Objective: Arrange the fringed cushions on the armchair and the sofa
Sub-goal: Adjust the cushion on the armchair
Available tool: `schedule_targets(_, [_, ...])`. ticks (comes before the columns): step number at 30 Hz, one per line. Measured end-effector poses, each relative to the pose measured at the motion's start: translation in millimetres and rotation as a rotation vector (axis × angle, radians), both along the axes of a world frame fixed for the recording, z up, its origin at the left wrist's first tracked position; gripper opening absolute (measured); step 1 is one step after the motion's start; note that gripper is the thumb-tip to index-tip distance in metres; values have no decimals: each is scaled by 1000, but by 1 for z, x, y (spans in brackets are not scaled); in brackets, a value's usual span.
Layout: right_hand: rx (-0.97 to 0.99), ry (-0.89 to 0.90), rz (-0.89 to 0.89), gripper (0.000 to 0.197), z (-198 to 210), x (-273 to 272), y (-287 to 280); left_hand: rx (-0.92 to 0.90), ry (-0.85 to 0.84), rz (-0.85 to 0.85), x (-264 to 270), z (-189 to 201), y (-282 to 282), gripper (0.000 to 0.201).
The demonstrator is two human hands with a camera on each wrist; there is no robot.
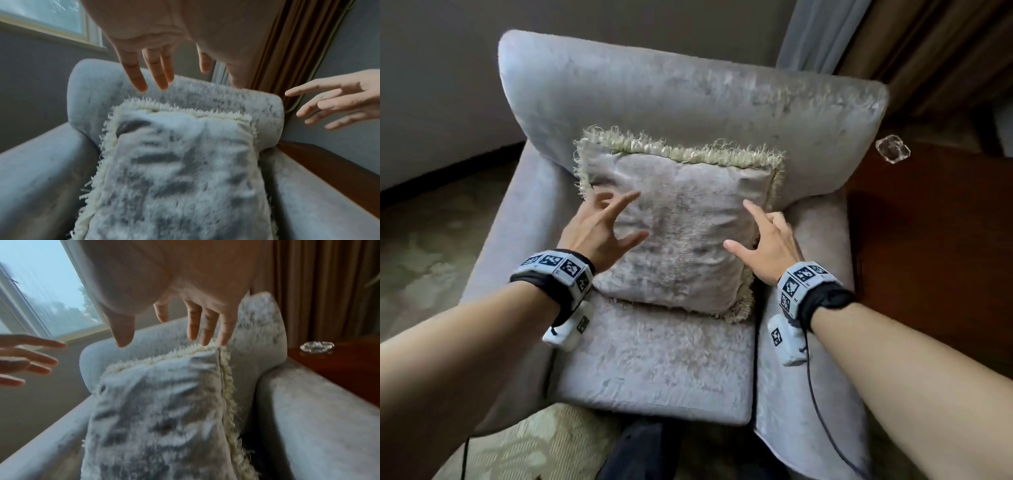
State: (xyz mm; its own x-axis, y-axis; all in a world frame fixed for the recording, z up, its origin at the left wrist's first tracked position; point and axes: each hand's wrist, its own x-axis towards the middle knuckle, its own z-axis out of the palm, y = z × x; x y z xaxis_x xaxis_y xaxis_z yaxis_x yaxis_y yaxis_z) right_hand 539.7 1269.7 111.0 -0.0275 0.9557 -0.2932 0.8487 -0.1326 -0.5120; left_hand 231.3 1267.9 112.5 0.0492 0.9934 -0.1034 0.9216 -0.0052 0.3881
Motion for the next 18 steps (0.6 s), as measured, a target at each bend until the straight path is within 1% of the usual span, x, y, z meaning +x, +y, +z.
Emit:
schedule_targets(4, [12, 60, -92, 90, -71, -26, 9, -22, -39, 57, -38, -78, 30, 84])
schedule_targets(8, [24, 88, -193, 104, -123, -36, 27, -69, -19, 97, -74, -144, 53, 97])
schedule_targets(10, [37, 78, -218, 110, -143, -40, 40, -95, -48, 98, -83, -167, 68, 101])
schedule_targets(13, [54, 79, -267, 117, -168, -46, 57, -116, -142, 83, -87, -194, 93, 108])
schedule_targets(18, [83, 120, -344, 126, -193, -45, 78, -156, -333, 113, -84, -223, 119, 117])
